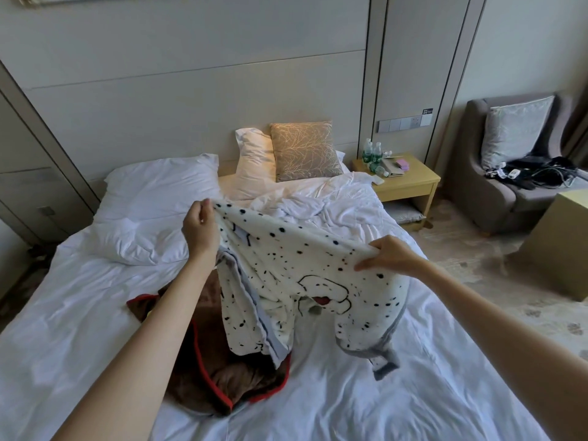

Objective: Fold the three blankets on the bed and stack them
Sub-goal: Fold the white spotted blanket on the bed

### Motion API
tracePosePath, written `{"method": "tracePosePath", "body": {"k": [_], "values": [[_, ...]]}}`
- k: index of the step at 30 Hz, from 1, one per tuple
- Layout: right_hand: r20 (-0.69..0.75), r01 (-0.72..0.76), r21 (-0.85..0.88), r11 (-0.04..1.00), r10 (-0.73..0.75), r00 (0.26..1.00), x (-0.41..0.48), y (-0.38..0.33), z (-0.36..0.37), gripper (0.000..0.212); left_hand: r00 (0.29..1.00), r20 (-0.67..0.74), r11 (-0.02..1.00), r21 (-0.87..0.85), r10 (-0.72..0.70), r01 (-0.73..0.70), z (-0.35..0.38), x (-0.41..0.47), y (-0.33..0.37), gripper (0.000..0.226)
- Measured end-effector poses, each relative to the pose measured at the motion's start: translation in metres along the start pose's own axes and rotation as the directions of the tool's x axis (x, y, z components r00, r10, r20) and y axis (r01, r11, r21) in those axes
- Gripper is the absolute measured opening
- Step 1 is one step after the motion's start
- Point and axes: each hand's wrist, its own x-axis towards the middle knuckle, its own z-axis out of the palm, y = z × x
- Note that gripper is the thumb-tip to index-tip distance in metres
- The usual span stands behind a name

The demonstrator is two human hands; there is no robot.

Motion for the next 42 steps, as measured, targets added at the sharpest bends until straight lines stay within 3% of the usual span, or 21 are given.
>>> {"method": "tracePosePath", "body": {"k": [5,8,10,12,15,17,19,23,26,28,31,34,37,39,42], "values": [[0.009,-0.068,-0.049,0.996,0.069,0.998,-0.005,0.025,-0.008,0.034,0.987,-0.067,0.989,0.034,-0.143,0.145,-0.002,0.009,-0.032,0.034],[-0.014,-0.089,0.084,0.992,0.09,0.996,-0.008,0.026,-0.007,0.025,0.97,0.148,0.968,0.187,-0.195,0.166,0.001,0.011,-0.049,0.028],[-0.024,-0.097,0.18,0.979,0.103,0.994,-0.008,0.015,-0.004,0.025,0.902,0.345,0.944,0.286,-0.259,0.162,0.007,0.01,-0.05,0.02],[-0.005,-0.128,0.283,0.951,0.135,0.991,-0.008,0.0,0.0,0.031,0.83,0.464,0.915,0.383,-0.309,0.126,0.015,0.005,-0.043,0.037],[-0.032,-0.1,0.336,0.936,0.118,0.993,-0.004,-0.027,0.005,0.022,0.81,0.572,0.915,0.383,-0.129,-0.125,0.028,-0.007,-0.026,0.045],[-0.054,-0.053,0.281,0.958,0.071,0.996,-0.001,-0.049,0.009,0.017,0.752,0.658,0.897,0.317,0.026,-0.309,0.033,-0.016,-0.01,0.041],[-0.03,0.024,0.202,0.979,-0.018,0.999,0.003,-0.072,0.014,0.036,0.668,0.728,0.857,0.236,0.156,-0.458,0.035,-0.027,0.01,0.041],[0.123,0.304,0.13,0.944,-0.32,0.94,-0.001,-0.114,0.022,0.057,0.552,0.763,0.842,0.021,0.335,-0.539,0.033,-0.048,0.056,0.037],[0.25,0.312,0.167,0.935,-0.347,0.904,-0.005,-0.131,0.035,0.022,0.507,0.783,0.84,-0.037,0.361,-0.542,0.023,-0.055,0.076,0.037],[0.25,0.304,0.212,0.929,-0.352,0.902,-0.005,-0.136,0.041,0.009,0.507,0.791,0.837,-0.013,0.343,-0.546,0.014,-0.054,0.078,0.04],[0.119,0.334,0.187,0.924,-0.359,0.926,-0.006,-0.136,0.042,0.01,0.553,0.791,0.816,0.124,0.262,-0.564,-0.002,-0.043,0.065,0.046],[0.063,0.316,0.151,0.936,-0.329,0.942,-0.005,-0.135,0.037,0.015,0.641,0.759,0.782,0.329,0.116,-0.53,-0.018,-0.034,0.045,0.04],[0.042,0.306,0.113,0.945,-0.312,0.949,-0.003,-0.134,0.035,0.009,0.733,0.679,0.801,0.427,0.021,-0.419,-0.028,-0.03,0.03,0.036],[0.009,0.259,0.129,0.957,-0.263,0.965,-0.002,-0.131,0.031,0.013,0.754,0.656,0.837,0.404,0.015,-0.369,-0.034,-0.027,0.026,0.046],[-0.036,0.176,0.237,0.955,-0.172,0.984,-0.002,-0.123,0.025,0.018,0.772,0.636,0.973,0.176,0.005,-0.151,-0.041,-0.027,0.027,0.045]]}}
